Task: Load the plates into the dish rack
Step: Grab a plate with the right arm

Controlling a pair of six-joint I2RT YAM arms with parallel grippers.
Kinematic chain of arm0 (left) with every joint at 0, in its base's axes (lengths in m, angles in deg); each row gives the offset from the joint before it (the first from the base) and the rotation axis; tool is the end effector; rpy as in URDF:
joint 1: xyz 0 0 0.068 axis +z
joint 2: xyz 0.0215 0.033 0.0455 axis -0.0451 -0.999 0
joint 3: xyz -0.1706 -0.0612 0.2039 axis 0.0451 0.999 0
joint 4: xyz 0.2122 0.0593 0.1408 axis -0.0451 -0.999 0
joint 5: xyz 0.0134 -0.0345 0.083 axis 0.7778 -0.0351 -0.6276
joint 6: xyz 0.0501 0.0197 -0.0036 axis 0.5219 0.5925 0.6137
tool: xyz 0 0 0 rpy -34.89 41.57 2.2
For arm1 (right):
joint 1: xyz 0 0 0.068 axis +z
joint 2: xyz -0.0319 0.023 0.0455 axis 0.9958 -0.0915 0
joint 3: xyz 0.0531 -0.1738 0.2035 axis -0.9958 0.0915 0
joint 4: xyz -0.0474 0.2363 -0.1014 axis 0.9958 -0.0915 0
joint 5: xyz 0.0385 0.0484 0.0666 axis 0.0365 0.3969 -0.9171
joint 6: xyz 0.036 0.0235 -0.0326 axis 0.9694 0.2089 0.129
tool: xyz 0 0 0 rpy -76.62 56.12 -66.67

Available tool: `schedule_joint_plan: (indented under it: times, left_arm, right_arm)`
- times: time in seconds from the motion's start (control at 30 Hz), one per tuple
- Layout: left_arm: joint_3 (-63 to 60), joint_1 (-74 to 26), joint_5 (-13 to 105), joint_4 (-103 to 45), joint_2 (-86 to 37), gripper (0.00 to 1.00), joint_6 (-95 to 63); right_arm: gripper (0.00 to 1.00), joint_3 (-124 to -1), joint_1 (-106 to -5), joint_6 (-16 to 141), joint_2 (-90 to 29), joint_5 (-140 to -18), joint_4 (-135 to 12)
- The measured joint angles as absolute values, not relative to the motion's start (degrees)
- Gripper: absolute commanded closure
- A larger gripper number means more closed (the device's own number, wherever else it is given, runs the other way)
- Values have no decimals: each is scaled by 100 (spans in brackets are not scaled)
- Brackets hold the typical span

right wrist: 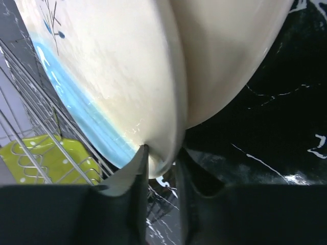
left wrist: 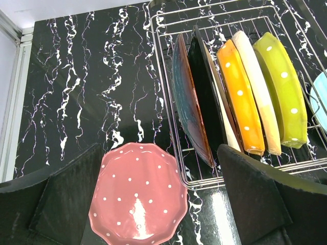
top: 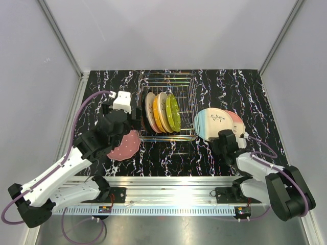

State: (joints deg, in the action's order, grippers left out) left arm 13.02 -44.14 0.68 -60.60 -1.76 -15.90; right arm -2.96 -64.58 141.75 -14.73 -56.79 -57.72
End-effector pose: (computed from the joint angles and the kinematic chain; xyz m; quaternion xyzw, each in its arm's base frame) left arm 0.1462 -0.1236 0.3631 0.0763 0.8109 -0.0149 0.5800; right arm 0.1812 0.0571 0.1286 0.5407 0.7457 0.2284 0.3152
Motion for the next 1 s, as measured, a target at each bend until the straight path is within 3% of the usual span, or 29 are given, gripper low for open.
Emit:
schedule_joint_plan:
  times: [0.03,0.23,1.0]
  left_arm:
    - [1302,-4414,68,-6056,-176,1,-1592]
    - [1302,-4414,66,-6053,-176,1,-1590]
    - [1302,-4414,527,-6095,-477,1,-1734]
  right_arm:
    - [83,-281,-6452,14218,-1442,-5657,-5772]
    - [100,-278,-6452,14408,-1333,-5539,-5634]
    - [100,-899,-6450,13163,743,-4868,-8489]
